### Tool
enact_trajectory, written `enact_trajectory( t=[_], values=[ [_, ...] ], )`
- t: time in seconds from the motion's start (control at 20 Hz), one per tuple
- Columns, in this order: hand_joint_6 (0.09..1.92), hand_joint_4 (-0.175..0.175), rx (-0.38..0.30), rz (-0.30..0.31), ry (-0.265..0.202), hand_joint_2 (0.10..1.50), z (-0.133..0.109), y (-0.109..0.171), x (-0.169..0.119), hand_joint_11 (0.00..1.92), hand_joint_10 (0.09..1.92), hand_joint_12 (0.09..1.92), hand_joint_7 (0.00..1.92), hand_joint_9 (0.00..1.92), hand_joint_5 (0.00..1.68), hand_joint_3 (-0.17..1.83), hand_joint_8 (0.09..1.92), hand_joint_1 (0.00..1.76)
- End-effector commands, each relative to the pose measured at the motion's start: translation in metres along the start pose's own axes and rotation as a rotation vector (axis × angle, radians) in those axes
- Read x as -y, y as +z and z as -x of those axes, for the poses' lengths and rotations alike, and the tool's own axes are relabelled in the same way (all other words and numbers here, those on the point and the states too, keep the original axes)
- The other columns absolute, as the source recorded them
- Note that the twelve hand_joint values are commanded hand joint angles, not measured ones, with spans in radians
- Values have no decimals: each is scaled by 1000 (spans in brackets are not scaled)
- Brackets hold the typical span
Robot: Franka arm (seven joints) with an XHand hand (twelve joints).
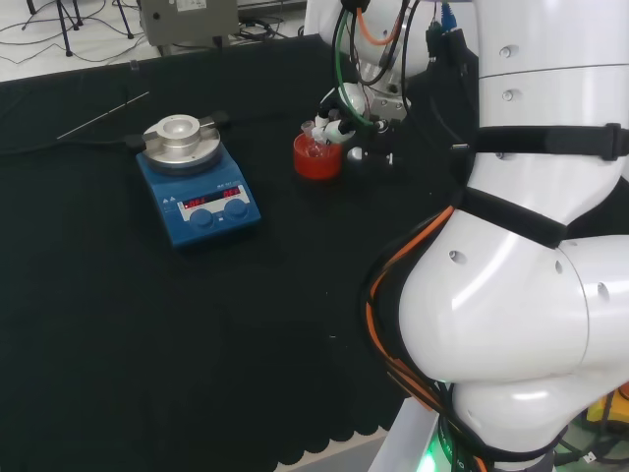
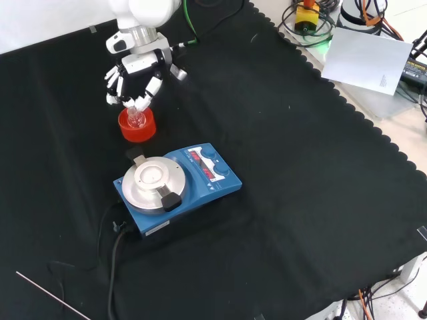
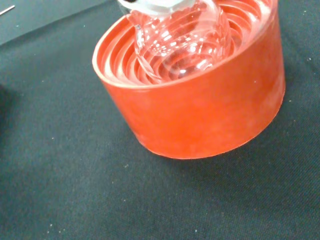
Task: Pick up the round-bottom flask.
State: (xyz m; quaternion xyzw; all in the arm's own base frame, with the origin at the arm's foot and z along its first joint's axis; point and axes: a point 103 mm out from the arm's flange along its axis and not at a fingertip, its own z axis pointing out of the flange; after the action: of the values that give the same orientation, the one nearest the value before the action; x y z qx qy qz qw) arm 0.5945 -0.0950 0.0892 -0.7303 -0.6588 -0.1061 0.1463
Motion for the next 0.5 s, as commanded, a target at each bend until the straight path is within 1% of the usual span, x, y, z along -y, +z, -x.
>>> enact_trajectory(
  t=[0.05,0.1,0.2,0.25,0.3,0.4,0.5],
  values=[
    [931,175,-33,5,-1,817,-1,-8,1,406,513,1291,619,785,1089,502,576,1068],
    [948,175,-45,-8,-3,814,0,-8,1,404,513,1294,611,780,1080,515,577,1064],
    [907,63,-54,-20,-13,719,0,-6,1,361,535,1308,555,728,927,593,596,986],
    [895,25,-55,-27,-17,672,0,-6,0,339,553,1316,526,700,845,628,610,959],
    [886,0,-56,-32,-20,635,0,-5,0,319,573,1323,499,674,765,651,625,941],
    [864,-23,-53,-38,-24,592,-2,-3,0,293,592,1327,469,642,658,664,640,920],
    [852,-29,-56,-46,-29,573,-2,-1,-1,282,599,1329,457,629,620,663,645,911]
  ],
)
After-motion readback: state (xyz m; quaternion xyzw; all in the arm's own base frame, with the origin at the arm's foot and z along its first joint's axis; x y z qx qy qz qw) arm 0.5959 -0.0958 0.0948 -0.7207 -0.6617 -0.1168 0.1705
